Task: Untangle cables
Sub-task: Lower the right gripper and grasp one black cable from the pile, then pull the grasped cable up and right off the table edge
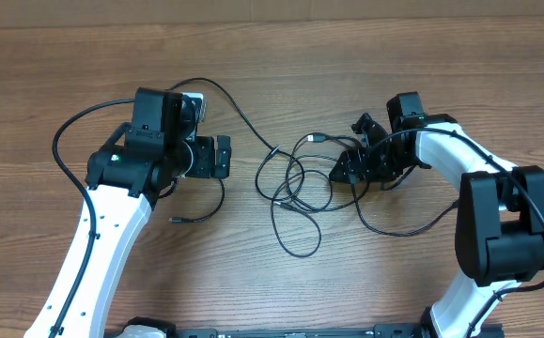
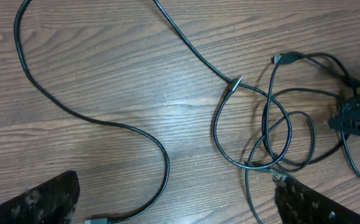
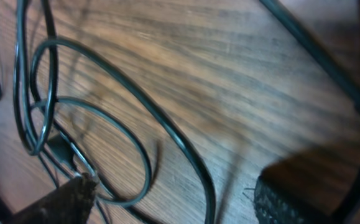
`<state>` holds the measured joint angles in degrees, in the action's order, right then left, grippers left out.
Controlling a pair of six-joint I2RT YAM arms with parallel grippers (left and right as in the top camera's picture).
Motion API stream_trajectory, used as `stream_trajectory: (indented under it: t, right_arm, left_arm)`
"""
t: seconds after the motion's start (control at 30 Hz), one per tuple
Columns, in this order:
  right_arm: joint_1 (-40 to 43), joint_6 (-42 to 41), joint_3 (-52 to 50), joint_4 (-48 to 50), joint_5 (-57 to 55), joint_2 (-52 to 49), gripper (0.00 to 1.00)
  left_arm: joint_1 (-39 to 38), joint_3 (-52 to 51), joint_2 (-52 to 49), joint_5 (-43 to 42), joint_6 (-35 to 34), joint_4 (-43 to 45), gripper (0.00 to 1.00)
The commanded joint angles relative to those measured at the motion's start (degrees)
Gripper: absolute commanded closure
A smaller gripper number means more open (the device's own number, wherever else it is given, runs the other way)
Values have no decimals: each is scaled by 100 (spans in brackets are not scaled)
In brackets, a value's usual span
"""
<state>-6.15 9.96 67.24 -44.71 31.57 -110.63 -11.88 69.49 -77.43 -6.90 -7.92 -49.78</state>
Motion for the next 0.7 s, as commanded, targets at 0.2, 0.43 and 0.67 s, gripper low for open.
stream_trajectory:
  t: [0.2, 0.43, 0.67]
  right_arm:
    - [-37, -317, -129, 297, -46, -52, 77]
    - [22, -195, 601, -767, -192, -13, 96]
    - [11, 107, 3318, -3088, -262, 459, 96]
  left_arm:
    - [24, 39, -46, -63, 20, -192, 0]
    - [24, 39, -46, -22, 22, -11, 0]
    - [24, 39, -46, -22, 22, -98, 0]
